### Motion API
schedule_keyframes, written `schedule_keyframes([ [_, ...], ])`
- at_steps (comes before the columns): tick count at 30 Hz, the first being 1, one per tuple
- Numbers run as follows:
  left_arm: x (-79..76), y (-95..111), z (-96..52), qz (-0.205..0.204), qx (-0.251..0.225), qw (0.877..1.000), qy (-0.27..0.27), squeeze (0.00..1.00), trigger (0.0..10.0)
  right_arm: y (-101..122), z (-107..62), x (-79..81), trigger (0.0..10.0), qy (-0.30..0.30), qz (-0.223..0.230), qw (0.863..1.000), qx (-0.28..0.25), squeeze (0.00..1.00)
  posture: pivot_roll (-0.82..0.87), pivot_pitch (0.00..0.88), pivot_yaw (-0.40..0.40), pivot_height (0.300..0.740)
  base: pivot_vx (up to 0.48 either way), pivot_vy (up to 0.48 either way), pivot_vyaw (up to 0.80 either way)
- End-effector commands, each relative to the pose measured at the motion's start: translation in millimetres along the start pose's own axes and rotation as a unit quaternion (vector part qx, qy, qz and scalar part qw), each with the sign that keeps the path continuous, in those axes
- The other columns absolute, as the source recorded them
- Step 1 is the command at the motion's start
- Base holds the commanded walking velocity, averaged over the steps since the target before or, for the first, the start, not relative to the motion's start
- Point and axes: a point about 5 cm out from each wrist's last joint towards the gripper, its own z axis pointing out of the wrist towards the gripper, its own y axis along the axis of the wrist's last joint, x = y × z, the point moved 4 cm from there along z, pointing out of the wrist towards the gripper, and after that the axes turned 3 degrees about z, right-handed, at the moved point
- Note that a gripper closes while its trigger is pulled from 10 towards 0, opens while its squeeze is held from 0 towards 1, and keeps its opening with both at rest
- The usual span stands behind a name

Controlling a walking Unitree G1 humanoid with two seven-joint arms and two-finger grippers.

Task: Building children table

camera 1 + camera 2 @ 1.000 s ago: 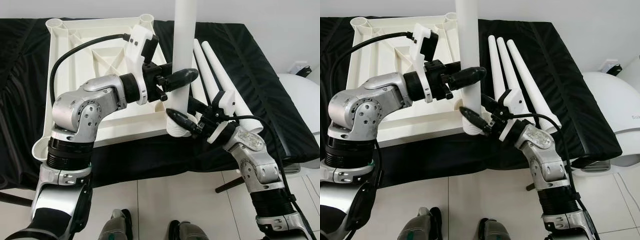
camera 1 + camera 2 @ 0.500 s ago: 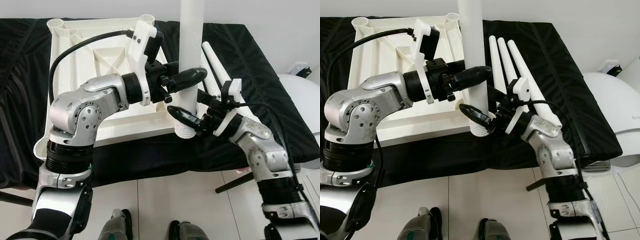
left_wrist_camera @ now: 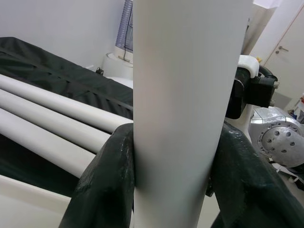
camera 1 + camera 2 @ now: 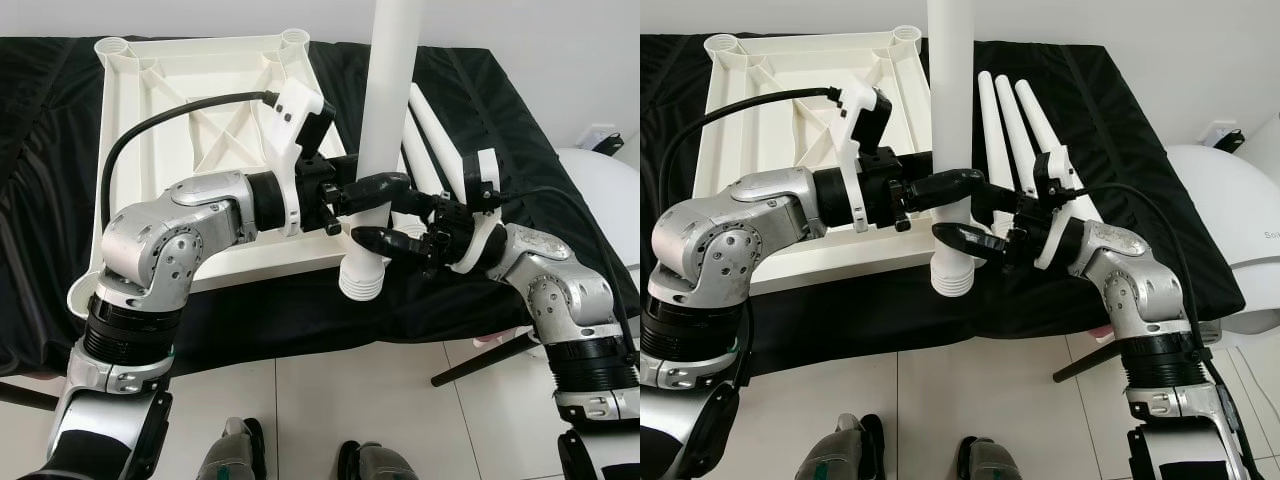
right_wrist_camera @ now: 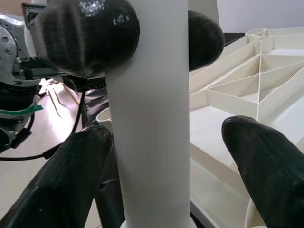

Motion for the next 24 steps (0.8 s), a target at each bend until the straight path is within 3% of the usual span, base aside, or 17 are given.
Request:
schedule_keyframes([
  [1, -10.5, 2.3, 1.1, 0.014, -0.002, 0.999, -0.035, 0.0, 10.0, 0.3, -2.3, 2.2, 10.0, 0.01, 0.005, 1.0, 0.006, 0.0, 0.0, 0.181, -0.041, 0.74, 0.0, 0.0, 0.0],
  [19, -20.7, 15.3, 5.6, 0.028, -0.017, 0.998, -0.054, 0.0, 10.0, -9.7, -1.1, 12.2, 10.0, 0.053, 0.051, 0.997, 0.033, 0.0, 0.0, 0.191, -0.037, 0.74, 0.0, 0.0, 0.0],
  [20, -21.6, 15.4, 6.0, 0.028, -0.018, 0.998, -0.056, 0.0, 10.0, -9.8, -0.9, 12.1, 9.8, 0.054, 0.055, 0.996, 0.034, 0.0, 0.0, 0.192, -0.037, 0.74, 0.0, 0.0, 0.0],
  [21, -22.4, 15.4, 6.1, 0.028, -0.018, 0.998, -0.057, 0.0, 10.0, -9.9, -0.9, 11.9, 6.9, 0.054, 0.057, 0.996, 0.035, 0.0, 0.0, 0.192, -0.038, 0.74, 0.0, 0.0, 0.0],
  [22, -22.4, 15.4, 6.1, 0.028, -0.018, 0.998, -0.057, 0.0, 10.0, -9.9, -0.9, 11.9, 6.9, 0.054, 0.057, 0.996, 0.035, 0.0, 0.0, 0.192, -0.038, 0.74, 0.0, 0.0, 0.0],
  [24, -24.3, 14.8, 6.3, 0.028, -0.018, 0.998, -0.061, 0.0, 10.0, -7.2, 0.2, 9.0, 5.6, 0.05, 0.052, 0.997, 0.034, 0.0, 0.0, 0.192, -0.038, 0.74, 0.0, 0.0, 0.0],
])
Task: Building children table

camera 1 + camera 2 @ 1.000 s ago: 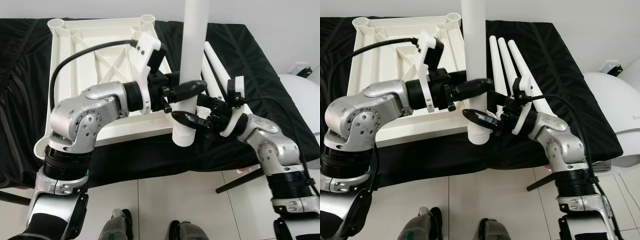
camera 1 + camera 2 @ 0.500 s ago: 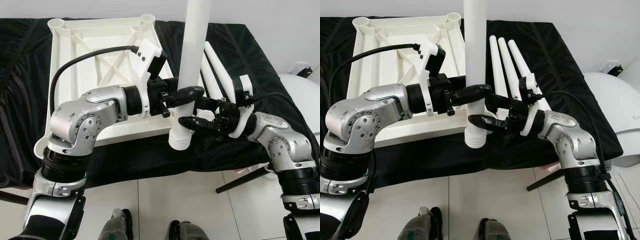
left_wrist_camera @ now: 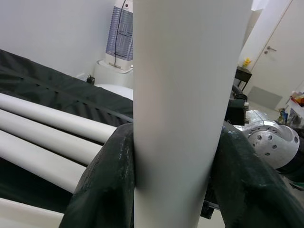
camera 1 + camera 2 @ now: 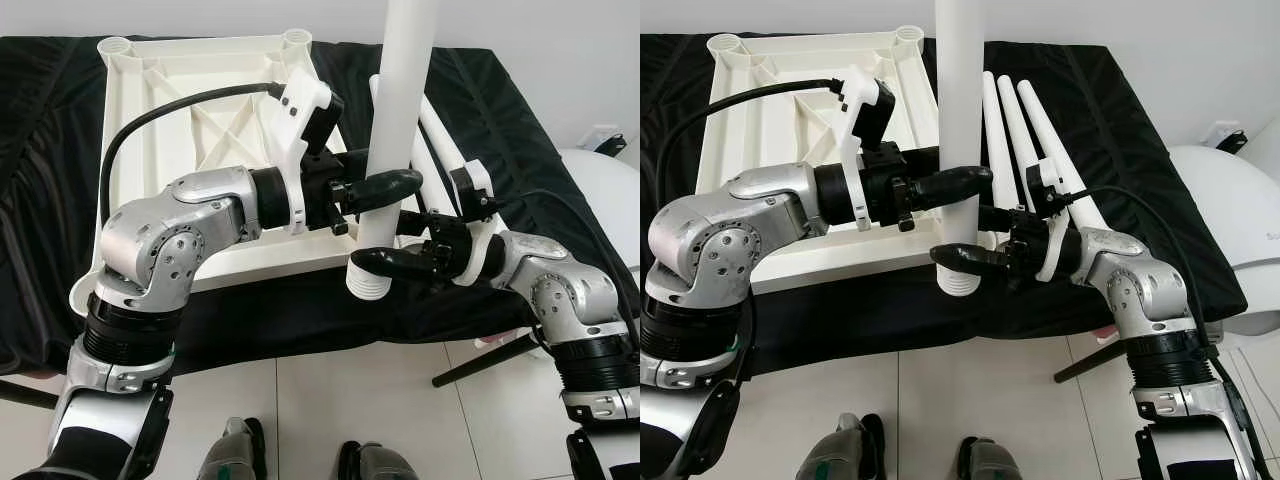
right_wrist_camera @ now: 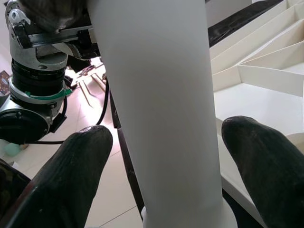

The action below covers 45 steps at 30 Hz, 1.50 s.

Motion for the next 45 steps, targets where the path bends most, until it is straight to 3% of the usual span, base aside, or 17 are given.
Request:
schedule_keyframes([
  [1, -13.5, 5.9, 3.5, 0.015, -0.007, 0.999, -0.036, 0.0, 10.0, 4.8, -0.2, -0.4, 5.6, 0.004, -0.006, 1.0, -0.002, 0.0, 0.0, 0.192, -0.038, 0.74, 0.0, 0.0, 0.0],
  [2, -14.1, 5.4, 3.7, 0.014, -0.007, 0.999, -0.037, 0.0, 10.0, 6.8, 0.0, -1.5, 8.1, 0.003, -0.009, 1.0, -0.003, 0.0, 0.0, 0.191, -0.038, 0.74, 0.0, 0.0, 0.0],
  [6, -14.8, 4.8, 4.1, 0.013, -0.006, 0.999, -0.039, 0.0, 10.0, 9.8, 0.3, -3.0, 8.5, 0.004, -0.012, 1.0, -0.004, 0.0, 0.0, 0.192, -0.039, 0.74, 0.0, 0.0, 0.0],
  [8, -15.3, 5.0, 4.2, 0.013, -0.007, 0.999, -0.04, 0.0, 10.0, 12.0, 0.3, -3.9, 7.6, 0.005, -0.012, 1.0, -0.006, 0.0, 0.0, 0.191, -0.041, 0.74, 0.0, 0.0, 0.0],
  [9, -15.8, 5.0, 4.2, 0.013, -0.007, 0.999, -0.041, 0.0, 10.0, 12.8, 0.2, -4.1, 5.4, 0.005, -0.011, 1.0, -0.005, 0.0, 0.0, 0.191, -0.041, 0.74, 0.0, 0.0, 0.0],
  [13, -16.0, 5.1, 4.3, 0.014, -0.007, 0.999, -0.041, 0.0, 10.0, 13.8, 0.2, -4.8, 4.9, 0.005, -0.013, 1.0, -0.005, 0.0, 0.0, 0.192, -0.042, 0.74, 0.0, 0.0, 0.0],
  [14, -15.6, 5.3, 4.3, 0.014, -0.007, 0.999, -0.04, 0.0, 10.0, 13.4, 0.2, -4.9, 1.0, 0.005, -0.01, 1.0, -0.005, 0.0, 0.0, 0.192, -0.043, 0.74, 0.0, 0.0, 0.0],
  [17, -15.2, 5.6, 4.3, 0.014, -0.008, 0.999, -0.04, 0.0, 10.0, 12.6, 0.3, -5.3, 1.1, 0.003, -0.01, 1.0, -0.004, 0.0, 0.0, 0.192, -0.043, 0.74, 0.0, 0.0, 0.0],
  [18, -15.1, 6.2, 4.3, 0.015, -0.008, 0.999, -0.04, 0.0, 10.0, 11.0, 0.4, -4.2, 0.0, 0.007, -0.003, 1.0, -0.002, 0.0, 0.0, 0.192, -0.044, 0.74, 0.0, 0.0, 0.0],
  [29, -18.8, 9.7, 6.5, 0.021, -0.011, 0.999, -0.048, 0.0, 10.0, 2.9, 1.5, -1.9, 0.0, 0.015, 0.013, 1.0, 0.008, 0.0, 0.0, 0.192, -0.042, 0.74, 0.0, 0.0, 0.0],
  [30, -19.2, 9.6, 6.7, 0.02, -0.011, 0.999, -0.049, 0.0, 10.0, 3.5, 1.8, -2.8, 1.6, 0.012, 0.01, 1.0, 0.007, 0.0, 0.0, 0.192, -0.042, 0.74, 0.0, 0.0, 0.0],
  [31, -19.7, 9.6, 6.8, 0.02, -0.012, 0.999, -0.05, 0.0, 10.0, 3.7, 2.0, -3.6, 1.6, 0.009, 0.007, 1.0, 0.008, 0.0, 0.0, 0.19, -0.041, 0.74, 0.0, 0.0, 0.0],
  [32, -19.2, 9.7, 6.7, 0.012, -0.014, 0.999, -0.048, 0.0, 10.0, 4.0, 2.2, -4.2, 10.0, 0.008, 0.002, 1.0, 0.007, 0.0, 0.0, 0.19, -0.042, 0.74, 0.0, 0.0, 0.0],
  [33, -19.2, 9.7, 6.7, 0.012, -0.014, 0.999, -0.048, 0.0, 10.0, 4.0, 2.2, -4.2, 10.0, 0.008, 0.002, 1.0, 0.007, 0.0, 0.0, 0.19, -0.042, 0.74, 0.0, 0.0, 0.0],
  [34, -18.8, 10.0, 6.3, 0.003, -0.016, 0.999, -0.048, 1.0, 10.0, 4.4, 2.4, -4.1, 10.0, 0.01, 0.004, 1.0, 0.005, 0.0, 0.0, 0.19, -0.042, 0.74, 0.0, 0.0, 0.0],
  [41, -17.1, 13.7, 3.8, -0.001, -0.026, 0.999, -0.047, 1.0, 10.0, 6.8, 1.8, -9.9, 10.0, -0.007, -0.002, 1.0, -0.003, 0.0, 0.0, 0.181, -0.043, 0.74, 0.0, 0.0, 0.0],
  [45, -8.1, 12.9, 4.0, -0.009, -0.025, 0.999, -0.021, 1.0, 10.0, 9.3, 1.1, -12.0, 10.0, -0.013, -0.004, 1.0, -0.011, 0.0, 0.0, 0.175, -0.041, 0.74, 0.0, 0.0, 0.0],
])
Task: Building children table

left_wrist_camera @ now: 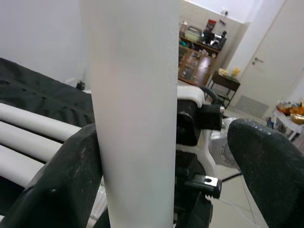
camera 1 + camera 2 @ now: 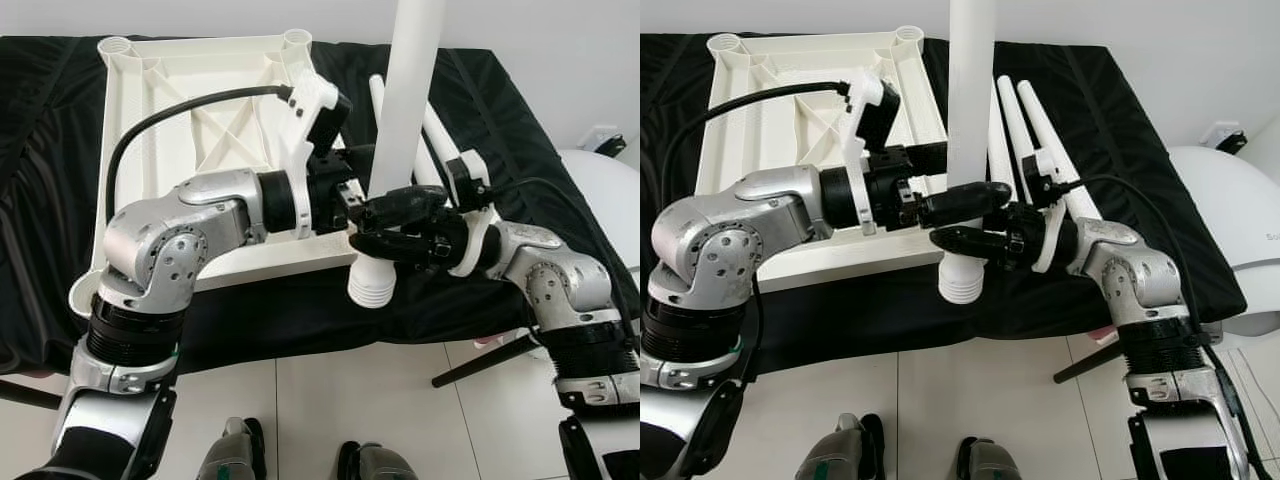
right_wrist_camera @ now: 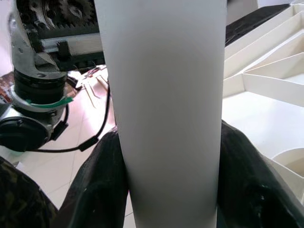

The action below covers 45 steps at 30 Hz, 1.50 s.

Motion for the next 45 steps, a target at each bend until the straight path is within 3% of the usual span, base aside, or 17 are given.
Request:
schedule_keyframes([
  [1, 0.4, 5.2, 1.5, 0.01, 0.0, 1.0, 0.003, 1.0, 10.0, 3.6, -5.5, -4.4, 10.0, -0.016, -0.005, 1.0, -0.007, 0.0, 0.0, 0.174, -0.041, 0.74, 0.0, 0.0, 0.0],
  [2, 5.6, 2.8, 1.0, 0.007, 0.006, 1.0, 0.018, 1.0, 10.0, 4.5, -6.3, -4.7, 10.0, -0.017, -0.005, 1.0, -0.01, 0.0, 0.0, 0.173, -0.041, 0.74, 0.0, 0.0, 0.0],
  [3, 12.3, -0.4, -0.7, 0.002, 0.011, 0.999, 0.035, 0.0, 10.0, 6.3, -7.6, -4.7, 10.0, -0.018, -0.01, 1.0, -0.015, 0.0, 0.0, 0.17, -0.039, 0.74, 0.0, 0.0, 0.0],
  [11, 35.4, -11.4, -11.7, -0.016, 0.023, 0.995, 0.101, 0.0, 10.0, 15.3, -15.6, -11.6, 10.0, -0.05, -0.022, 0.998, -0.044, 0.0, 0.0, 0.164, -0.032, 0.74, 0.0, 0.0, 0.0],
  [19, 48.6, -13.2, -20.0, -0.023, 0.021, 0.99, 0.139, 0.0, 10.0, 19.3, -20.7, -16.8, 10.0, -0.075, -0.025, 0.995, -0.061, 0.0, 0.0, 0.168, -0.028, 0.74, 0.0, 0.0, 0.0],
  [20, 50.3, -12.4, -23.9, -0.024, 0.017, 0.989, 0.145, 0.0, 10.0, 23.8, -24.7, -23.4, 10.0, -0.108, -0.029, 0.99, -0.083, 0.0, 0.0, 0.173, -0.026, 0.74, 0.0, 0.0, 0.0],
  [28, 44.1, -10.5, -25.7, -0.025, 0.007, 0.991, 0.13, 0.0, 10.0, 31.8, -29.3, -31.9, 10.0, -0.154, -0.04, 0.98, -0.121, 0.0, 0.0, 0.176, -0.022, 0.74, 0.0, 0.0, 0.0],
  [36, 26.5, -18.2, -22.4, -0.005, 0.016, 0.996, 0.092, 0.0, 10.0, 39.7, -31.4, -36.6, 10.0, -0.201, -0.055, 0.965, -0.162, 0.0, 0.0, 0.184, -0.021, 0.74, 0.0, 0.0, 0.0],
  [42, 26.6, -62.4, -18.3, 0.016, 0.09, 0.988, 0.125, 0.0, 10.0, 41.8, -25.9, -30.7, 10.0, -0.262, -0.092, 0.938, -0.205, 0.0, 0.0, 0.19, -0.013, 0.74, 0.0, 0.0, 0.0],
  [45, 27.4, -70.0, -18.3, 0.019, 0.103, 0.986, 0.13, 0.0, 10.0, 42.2, -25.6, -29.8, 10.0, -0.27, -0.091, 0.934, -0.214, 0.0, 0.0, 0.19, -0.01, 0.74, 0.0, 0.0, 0.0],
])
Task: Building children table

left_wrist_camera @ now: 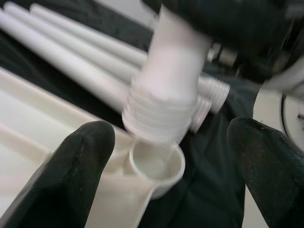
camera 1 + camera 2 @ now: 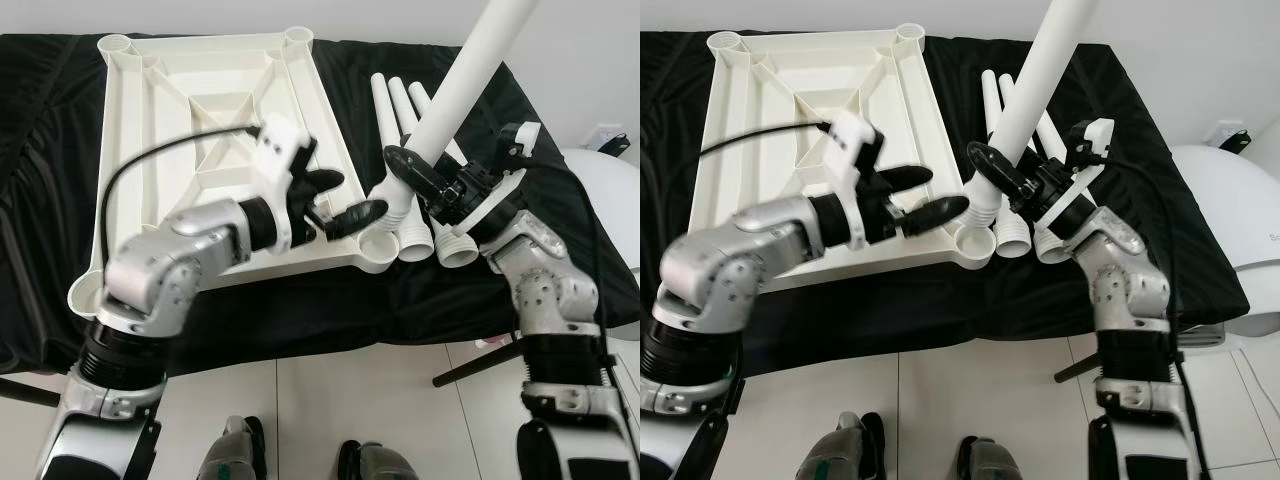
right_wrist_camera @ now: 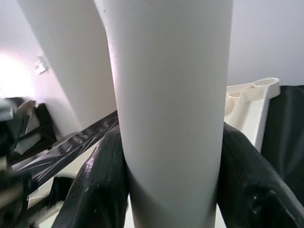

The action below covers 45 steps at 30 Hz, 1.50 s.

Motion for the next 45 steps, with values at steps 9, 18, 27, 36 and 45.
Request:
schedule_keyframes([
  [9, -7.0, -32.9, 5.7, 0.038, 0.064, 0.997, -0.012, 0.0, 10.0, 5.8, -4.7, 7.7, 10.0, -0.03, -0.018, 0.999, -0.031, 0.0, -0.01, 0.195, 0.001, 0.74, 0.0, 0.0, 0.0],
  [18, -24.1, -55.7, 6.7, 0.088, 0.102, 0.99, -0.052, 0.0, 10.0, 8.7, -8.2, 7.9, 10.0, -0.048, -0.029, 0.998, -0.038, 0.0, -0.01, 0.192, 0.003, 0.74, 0.0, 0.0, 0.0],
  [27, -21.1, -73.3, 11.9, 0.117, 0.132, 0.983, -0.05, 0.0, 10.0, 10.5, -10.1, 11.0, 10.0, -0.048, -0.036, 0.998, -0.035, 0.0, -0.02, 0.185, 0.007, 0.74, 0.0, 0.0, 0.0],
  [36, -13.2, -81.4, 16.9, 0.137, 0.15, 0.978, -0.037, 0.0, 10.0, 10.9, -12.4, 14.2, 10.0, -0.046, -0.04, 0.998, -0.029, 0.0, -0.04, 0.178, 0.017, 0.74, 0.0, 0.0, 0.0],
  [45, -8.5, -80.4, 19.1, 0.14, 0.145, 0.979, -0.036, 0.0, 1.3, 1.0, -17.0, 18.7, 10.0, -0.037, -0.038, 0.999, -0.003, 0.0, -0.04, 0.173, 0.024, 0.74, 0.0, 0.0, 0.0],
])
